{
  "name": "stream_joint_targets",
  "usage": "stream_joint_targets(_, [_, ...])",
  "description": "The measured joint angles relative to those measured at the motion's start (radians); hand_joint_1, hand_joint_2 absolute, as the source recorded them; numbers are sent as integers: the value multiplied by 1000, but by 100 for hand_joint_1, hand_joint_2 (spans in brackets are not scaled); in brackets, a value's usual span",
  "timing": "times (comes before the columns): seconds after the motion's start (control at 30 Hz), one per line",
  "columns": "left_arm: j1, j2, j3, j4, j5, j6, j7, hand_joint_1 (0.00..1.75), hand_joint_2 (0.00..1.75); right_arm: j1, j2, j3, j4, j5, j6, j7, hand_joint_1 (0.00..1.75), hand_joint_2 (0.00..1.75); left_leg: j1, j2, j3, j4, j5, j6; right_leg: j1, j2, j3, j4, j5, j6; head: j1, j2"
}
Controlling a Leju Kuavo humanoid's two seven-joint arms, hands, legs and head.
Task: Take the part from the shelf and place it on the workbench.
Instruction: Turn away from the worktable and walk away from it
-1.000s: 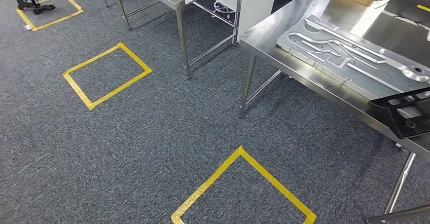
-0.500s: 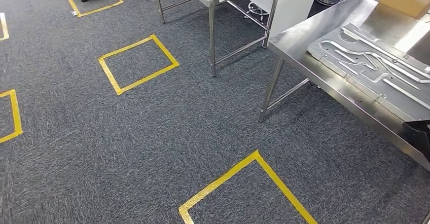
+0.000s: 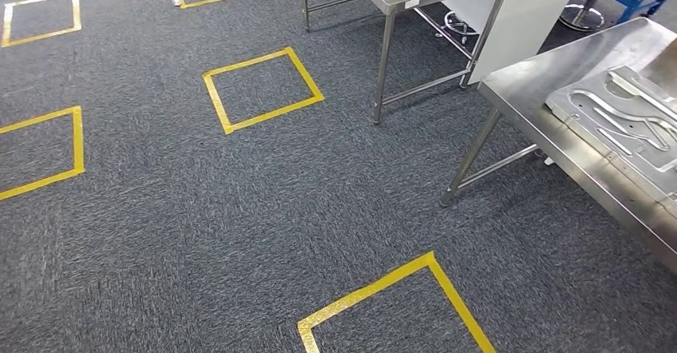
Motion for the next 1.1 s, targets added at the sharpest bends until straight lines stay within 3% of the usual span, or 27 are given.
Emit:
stream_joint_targets(0.07, [-1,4,-11,0,-12,-5,-2,0,0,-3,0,-10,0,-12,-1,0,0,0,1,-21,-9,2,2,-14,1,24,13,-38,4,-7,0,0])
stream_joint_targets(0.13, [3,7,-20,0,-19,-7,-4,0,0,-8,1,-19,0,-22,-1,4,0,0,5,-35,-16,1,6,-27,2,-2,16,-45,9,-20,0,0])
stream_joint_targets(0.2, [7,9,-28,0,-24,-8,-5,0,0,-10,3,-26,0,-28,-1,9,0,0,4,8,-36,40,-20,-36,1,-31,22,-58,15,-35,-3,0])
stream_joint_targets(0.27, [4,11,-34,0,-30,-6,-6,0,0,-8,4,-36,0,-35,0,14,0,0,3,70,-94,161,-87,-42,5,-62,25,-63,15,-43,-7,0])
stream_joint_targets(0.33, [3,11,-40,0,-39,-4,-8,0,0,-8,4,-45,0,-44,0,17,0,0,4,88,-148,276,-132,-47,10,-95,25,-62,12,-46,-8,0])
stream_joint_targets(0.37, [5,11,-44,0,-43,-2,-10,0,0,-8,5,-48,0,-47,-1,17,0,0,5,92,-150,284,-126,-47,11,-109,25,-61,11,-47,-8,0])
stream_joint_targets(0.4, [8,11,-48,0,-47,0,-12,0,0,-8,5,-52,0,-51,-3,16,0,0,5,96,-130,251,-103,-47,12,-122,27,-60,9,-46,-8,0])
stream_joint_targets(0.47, [12,12,-54,0,-53,7,-19,0,0,-8,8,-59,0,-56,-7,14,0,0,3,127,-50,109,-43,-40,14,-145,32,-59,3,-41,-8,0])
stream_joint_targets(0.53, [12,12,-58,0,-59,13,-25,0,0,-6,11,-66,0,-61,-11,11,0,0,-3,153,4,13,-15,-30,18,-162,38,-57,-3,-32,-7,0])
stream_joint_targets(0.57, [13,13,-60,0,-62,16,-28,0,0,-5,12,-68,0,-63,-11,10,0,0,-6,156,9,-1,-15,-25,20,-169,41,-57,-5,-27,-6,0])
stream_joint_targets(0.63, [18,12,-63,0,-67,23,-33,0,0,-5,14,-71,0,-65,-9,10,0,0,-7,136,9,-4,-11,-16,19,-181,46,-57,-8,-16,-6,0])
stream_joint_targets(0.7, [21,8,-68,0,-72,32,-38,0,0,0,15,-72,0,-70,-4,10,0,0,-3,118,12,-13,-5,-4,16,-148,36,-24,-36,-5,-5,0])
stream_joint_targets(0.77, [20,2,-73,0,-75,43,-42,0,0,11,15,-76,0,-72,4,9,0,0,-1,99,12,-16,0,4,12,-92,-17,89,-100,1,-3,0])
stream_joint_targets(0.83, [18,-6,-77,0,-79,57,-47,0,0,21,14,-80,0,-63,14,12,0,0,-3,76,8,-15,2,8,11,-71,-82,211,-146,3,-3,0])
stream_joint_targets(0.87, [18,-15,-79,0,-83,69,-49,0,0,26,13,-80,0,-54,19,16,0,0,-4,64,8,-14,2,8,10,-69,-97,232,-140,3,-3,0])
stream_joint_targets(0.9, [17,-26,-80,0,-86,86,-50,0,0,30,12,-80,0,-41,24,21,0,0,-4,50,9,-13,2,8,9,-67,-91,212,-114,2,-3,0])
stream_joint_targets(0.93, [15,-42,-81,0,-86,108,-49,0,0,33,11,-80,0,-28,29,27,0,0,-4,37,11,-12,1,7,8,-61,-69,158,-74,2,-3,0])
stream_joint_targets(1.0, [8,-75,-82,0,-79,148,-45,0,0,39,9,-78,-1,-5,37,36,0,0,-4,12,9,-7,0,3,4,-22,-12,22,-9,-2,-2,0])
stream_joint_targets(1.07, [3,-96,-81,1,-67,167,-44,0,0,41,7,-74,-1,15,42,40,0,0,-5,-7,2,-3,1,-7,5,1,11,-39,9,-8,-2,0])
stream_joint_targets(1.1, [2,-103,-80,1,-59,170,-45,0,0,41,6,-69,-1,25,43,39,0,0,-5,-16,-1,-3,2,-14,8,-6,11,-41,9,-13,-2,0])
